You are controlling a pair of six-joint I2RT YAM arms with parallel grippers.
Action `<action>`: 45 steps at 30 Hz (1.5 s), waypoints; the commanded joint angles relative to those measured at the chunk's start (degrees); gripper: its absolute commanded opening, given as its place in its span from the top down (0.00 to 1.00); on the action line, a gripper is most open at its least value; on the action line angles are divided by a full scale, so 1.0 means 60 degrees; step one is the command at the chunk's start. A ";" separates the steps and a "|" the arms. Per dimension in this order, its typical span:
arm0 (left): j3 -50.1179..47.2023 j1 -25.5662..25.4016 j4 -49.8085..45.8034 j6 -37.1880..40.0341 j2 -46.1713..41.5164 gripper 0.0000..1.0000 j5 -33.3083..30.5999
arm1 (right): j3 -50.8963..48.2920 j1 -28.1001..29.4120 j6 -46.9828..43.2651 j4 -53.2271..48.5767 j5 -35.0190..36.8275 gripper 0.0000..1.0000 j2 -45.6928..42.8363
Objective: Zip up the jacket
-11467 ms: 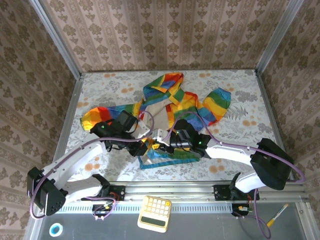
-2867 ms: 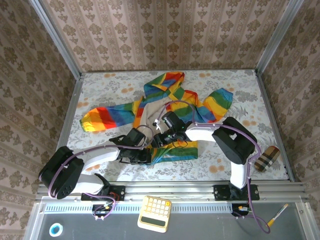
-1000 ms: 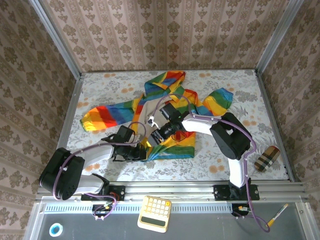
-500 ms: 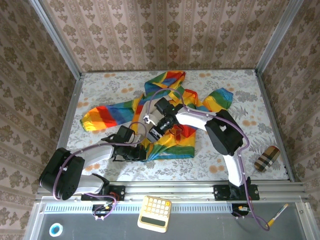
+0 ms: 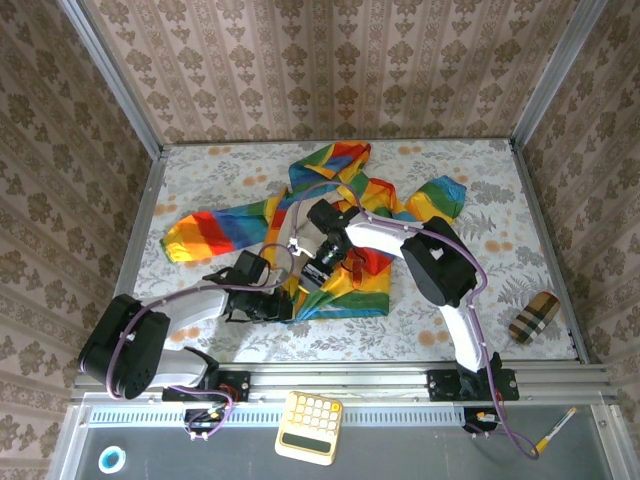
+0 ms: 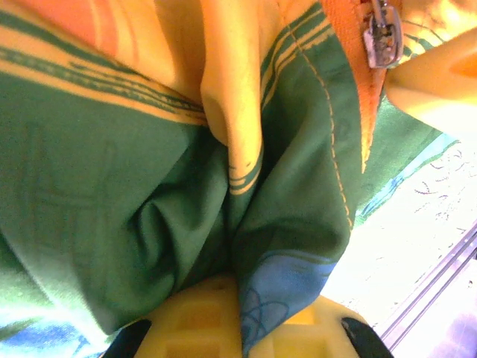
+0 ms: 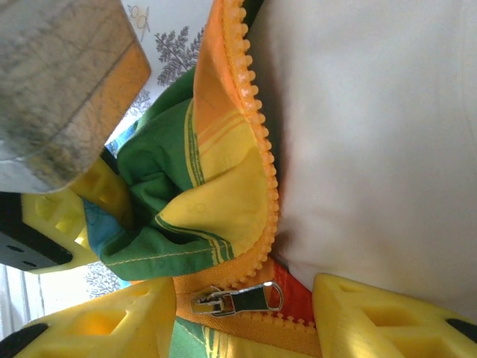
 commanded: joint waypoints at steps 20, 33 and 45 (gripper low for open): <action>-0.0048 0.0120 -0.0714 0.0246 0.0239 1.00 -0.0849 | -0.0246 -0.0260 0.0331 0.0097 -0.2212 0.58 -0.0372; -0.0048 0.0121 -0.0743 0.0219 0.0226 1.00 -0.0824 | -0.0927 -0.0239 0.0554 0.0857 -0.1273 0.84 -0.0706; 0.0094 0.0063 -0.1268 0.0097 -0.0292 1.00 -0.0787 | -0.3143 -0.0236 0.1813 0.4006 0.0744 1.00 -0.2413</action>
